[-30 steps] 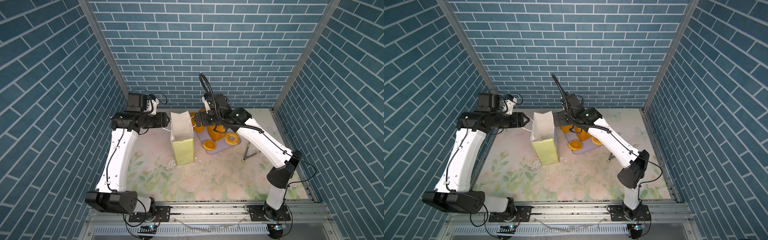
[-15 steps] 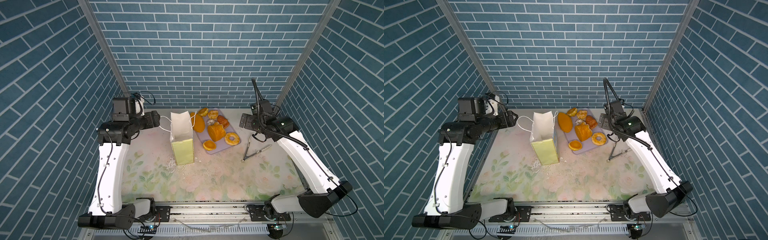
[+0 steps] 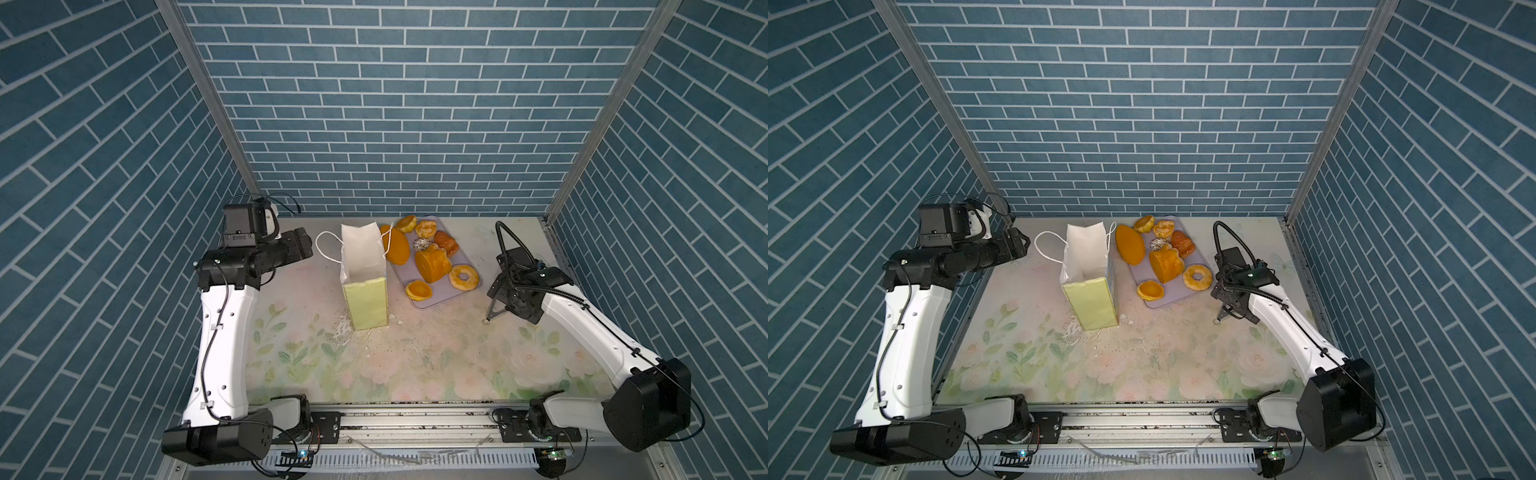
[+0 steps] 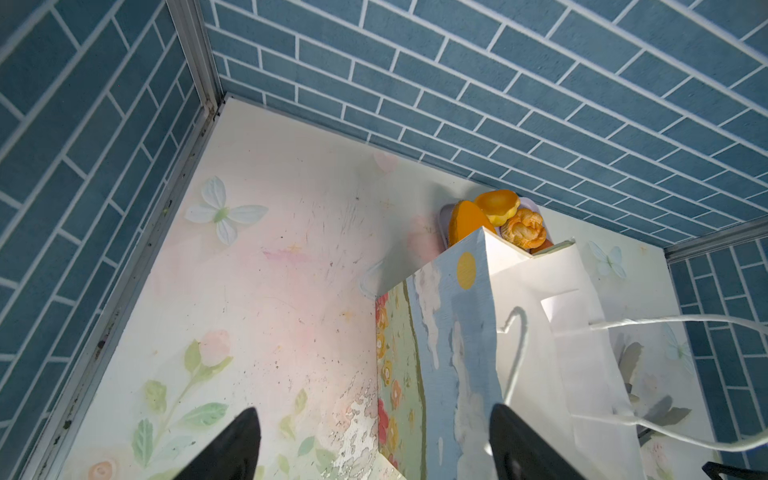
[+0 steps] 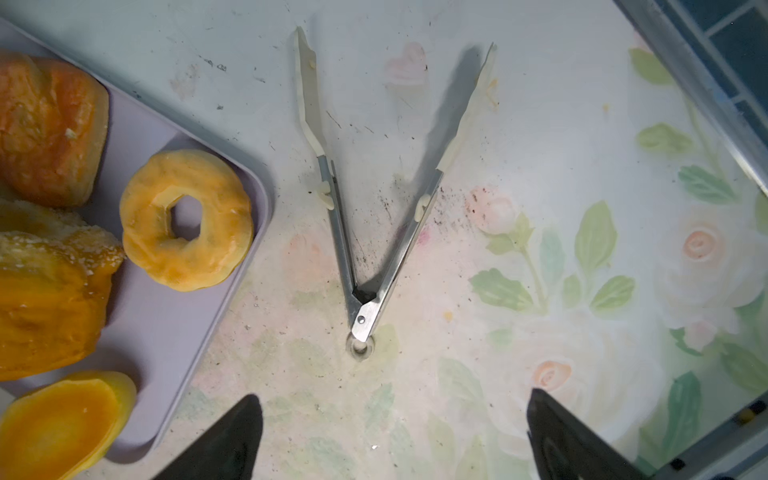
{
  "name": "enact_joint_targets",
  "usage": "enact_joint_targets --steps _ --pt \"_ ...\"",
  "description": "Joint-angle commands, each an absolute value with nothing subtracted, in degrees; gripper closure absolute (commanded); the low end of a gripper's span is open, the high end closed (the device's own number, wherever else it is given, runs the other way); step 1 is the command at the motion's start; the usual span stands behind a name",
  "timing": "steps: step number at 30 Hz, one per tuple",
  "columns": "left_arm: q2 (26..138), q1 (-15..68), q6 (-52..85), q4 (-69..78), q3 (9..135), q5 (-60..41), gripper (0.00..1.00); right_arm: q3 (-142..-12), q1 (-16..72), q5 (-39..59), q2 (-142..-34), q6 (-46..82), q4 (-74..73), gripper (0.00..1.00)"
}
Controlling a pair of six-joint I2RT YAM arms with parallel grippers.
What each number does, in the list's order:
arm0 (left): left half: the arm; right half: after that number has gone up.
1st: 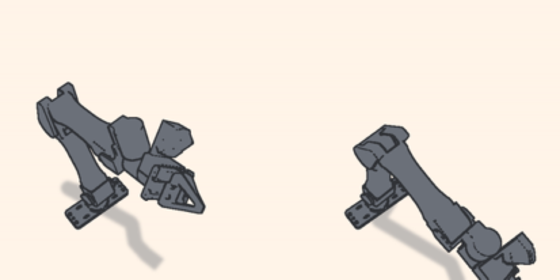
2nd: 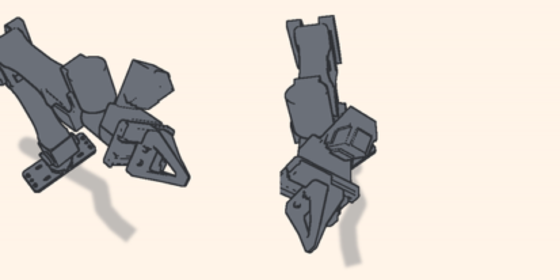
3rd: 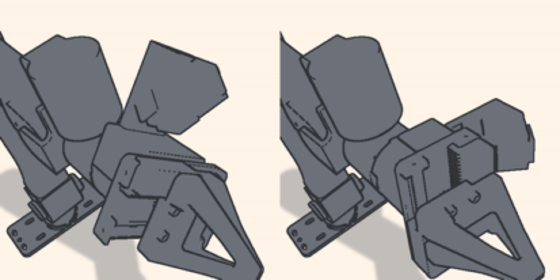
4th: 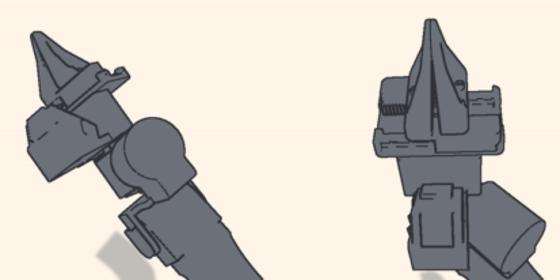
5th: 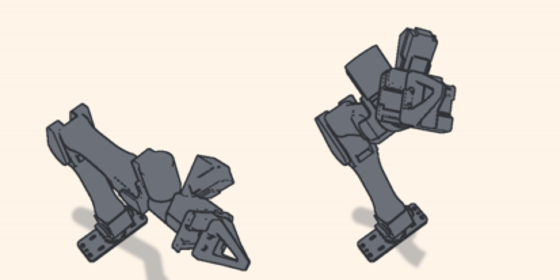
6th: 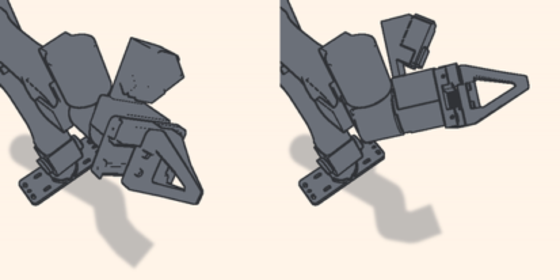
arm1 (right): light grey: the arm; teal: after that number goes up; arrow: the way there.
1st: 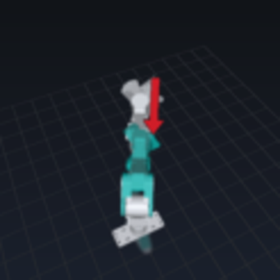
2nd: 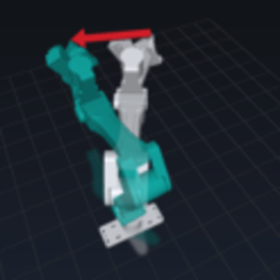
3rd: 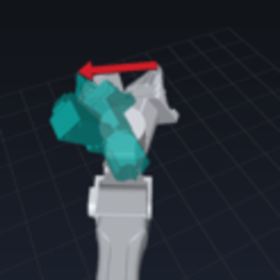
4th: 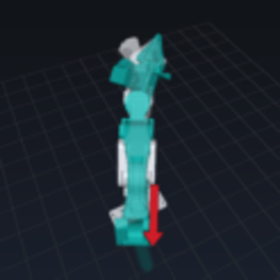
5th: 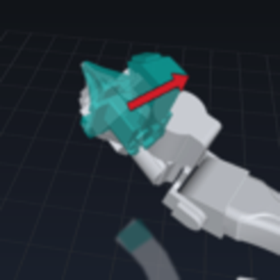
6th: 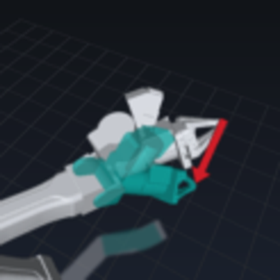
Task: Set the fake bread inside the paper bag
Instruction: 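Release the bag with the right gripper and move it to the metal tongs, then lower the right gripper and grasp the metal tongs while the left holds the bag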
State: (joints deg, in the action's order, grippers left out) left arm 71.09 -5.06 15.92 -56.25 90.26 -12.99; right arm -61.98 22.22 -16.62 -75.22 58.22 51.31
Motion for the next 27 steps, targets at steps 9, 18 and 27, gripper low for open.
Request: enact_joint_targets --steps 9,18,27 --pt "70.4 -7.0 18.6 -51.4 87.2 -19.6 0.12 -58.6 20.4 -11.9 -82.9 65.3 44.1 0.02" --pt "71.8 -7.0 18.7 -51.4 87.5 -19.8 0.13 -57.8 18.2 -10.9 -87.7 66.0 43.0 0.07" --pt "71.7 -6.9 19.0 -52.5 87.7 -19.2 0.13 -56.8 13.9 -9.6 -92.3 61.7 37.0 0.16"
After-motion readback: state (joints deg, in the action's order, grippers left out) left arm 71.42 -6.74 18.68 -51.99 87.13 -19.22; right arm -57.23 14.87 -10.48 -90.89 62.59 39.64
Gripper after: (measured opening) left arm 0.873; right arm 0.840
